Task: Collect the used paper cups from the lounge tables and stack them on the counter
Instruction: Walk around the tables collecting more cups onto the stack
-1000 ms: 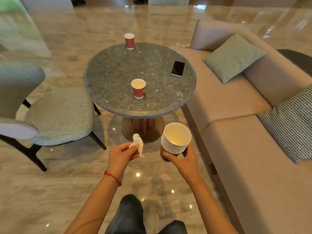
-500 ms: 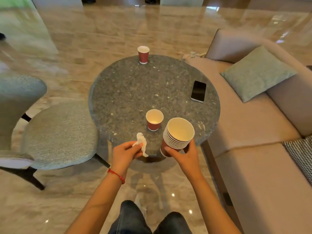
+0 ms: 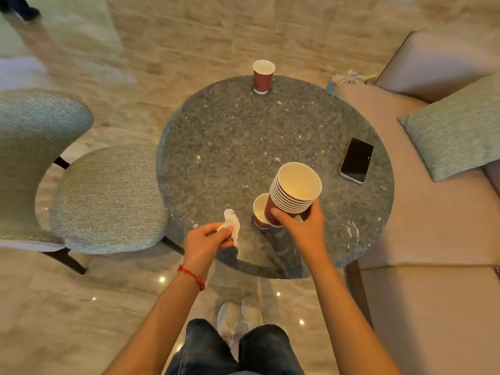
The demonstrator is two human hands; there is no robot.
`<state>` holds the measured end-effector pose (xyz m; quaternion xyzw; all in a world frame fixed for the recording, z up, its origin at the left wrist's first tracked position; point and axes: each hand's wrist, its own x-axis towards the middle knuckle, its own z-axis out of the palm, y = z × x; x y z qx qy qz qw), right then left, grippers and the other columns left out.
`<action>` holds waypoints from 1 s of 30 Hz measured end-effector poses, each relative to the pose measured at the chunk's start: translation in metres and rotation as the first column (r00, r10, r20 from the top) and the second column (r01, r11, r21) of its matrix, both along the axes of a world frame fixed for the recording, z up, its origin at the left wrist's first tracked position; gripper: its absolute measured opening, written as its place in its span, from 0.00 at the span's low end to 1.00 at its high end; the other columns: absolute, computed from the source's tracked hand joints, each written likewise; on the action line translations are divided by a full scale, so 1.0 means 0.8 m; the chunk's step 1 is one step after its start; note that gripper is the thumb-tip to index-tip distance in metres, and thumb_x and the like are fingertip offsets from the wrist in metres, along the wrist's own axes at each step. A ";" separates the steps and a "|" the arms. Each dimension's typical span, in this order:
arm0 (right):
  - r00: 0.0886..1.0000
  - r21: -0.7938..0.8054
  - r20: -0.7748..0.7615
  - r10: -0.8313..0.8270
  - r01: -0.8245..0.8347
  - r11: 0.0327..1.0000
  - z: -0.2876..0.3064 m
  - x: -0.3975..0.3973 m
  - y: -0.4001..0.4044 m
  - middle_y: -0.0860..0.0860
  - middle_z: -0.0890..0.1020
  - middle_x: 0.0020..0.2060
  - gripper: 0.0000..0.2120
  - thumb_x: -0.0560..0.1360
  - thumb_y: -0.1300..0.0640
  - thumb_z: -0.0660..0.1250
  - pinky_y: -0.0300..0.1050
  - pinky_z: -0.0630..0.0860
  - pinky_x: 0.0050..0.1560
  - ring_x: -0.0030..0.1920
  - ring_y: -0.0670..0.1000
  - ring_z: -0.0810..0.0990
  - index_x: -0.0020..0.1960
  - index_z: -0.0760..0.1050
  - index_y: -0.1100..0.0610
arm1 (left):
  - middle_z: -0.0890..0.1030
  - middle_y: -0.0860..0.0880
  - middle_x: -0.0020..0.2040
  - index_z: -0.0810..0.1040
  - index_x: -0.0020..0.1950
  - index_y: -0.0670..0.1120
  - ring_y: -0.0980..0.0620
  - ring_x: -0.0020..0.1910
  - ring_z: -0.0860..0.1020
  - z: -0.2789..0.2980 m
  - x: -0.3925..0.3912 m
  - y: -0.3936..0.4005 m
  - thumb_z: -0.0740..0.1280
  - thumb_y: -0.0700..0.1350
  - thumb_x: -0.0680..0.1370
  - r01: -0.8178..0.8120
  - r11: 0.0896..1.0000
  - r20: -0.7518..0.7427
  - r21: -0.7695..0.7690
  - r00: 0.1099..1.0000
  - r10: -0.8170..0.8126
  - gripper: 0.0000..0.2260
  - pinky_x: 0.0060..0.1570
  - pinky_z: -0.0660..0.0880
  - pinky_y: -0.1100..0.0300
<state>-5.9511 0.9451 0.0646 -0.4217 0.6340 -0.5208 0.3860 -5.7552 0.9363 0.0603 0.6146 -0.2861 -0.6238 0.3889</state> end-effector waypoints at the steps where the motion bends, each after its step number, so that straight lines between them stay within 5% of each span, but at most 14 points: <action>1: 1.000 0.006 -0.002 0.014 -0.014 1.000 -0.002 -0.002 -0.008 0.26 0.76 0.52 0.31 0.64 0.56 0.78 0.28 0.73 0.53 0.57 0.32 0.73 0.57 0.67 0.33 | 0.82 0.48 0.32 0.81 0.43 0.39 0.58 0.30 0.80 0.000 -0.001 -0.002 0.69 0.35 0.72 -0.004 1.000 0.009 -0.004 1.000 0.004 0.02 0.33 0.77 0.68; 14: 0.989 0.121 -0.052 0.137 -0.130 0.984 -0.054 -0.002 -0.043 0.32 0.74 0.49 0.30 0.62 0.56 0.79 0.20 0.68 0.41 0.49 0.24 0.72 0.53 0.67 0.36 | 0.81 0.51 0.26 0.82 0.34 0.46 0.57 0.28 0.79 -0.013 0.002 -0.009 0.68 0.35 0.73 -0.085 0.996 0.077 0.007 0.993 0.084 0.10 0.34 0.77 0.67; 21: 0.984 0.157 -0.005 0.178 -0.175 0.972 -0.081 -0.002 -0.034 0.32 0.73 0.57 0.36 0.63 0.56 0.79 0.26 0.71 0.51 0.57 0.32 0.72 0.61 0.64 0.33 | 0.83 0.51 0.29 0.82 0.41 0.42 0.58 0.30 0.81 -0.021 0.003 -0.006 0.68 0.36 0.73 -0.125 0.991 0.071 0.046 0.990 0.121 0.04 0.34 0.78 0.67; 30: 0.987 0.168 -0.009 0.158 -0.154 0.974 -0.098 0.004 -0.034 0.41 0.74 0.59 0.38 0.62 0.57 0.80 0.33 0.70 0.55 0.59 0.41 0.73 0.60 0.63 0.34 | 0.82 0.52 0.27 0.81 0.38 0.45 0.59 0.29 0.80 -0.020 0.005 -0.001 0.68 0.35 0.73 -0.204 0.978 0.096 0.040 0.975 0.200 0.07 0.33 0.77 0.68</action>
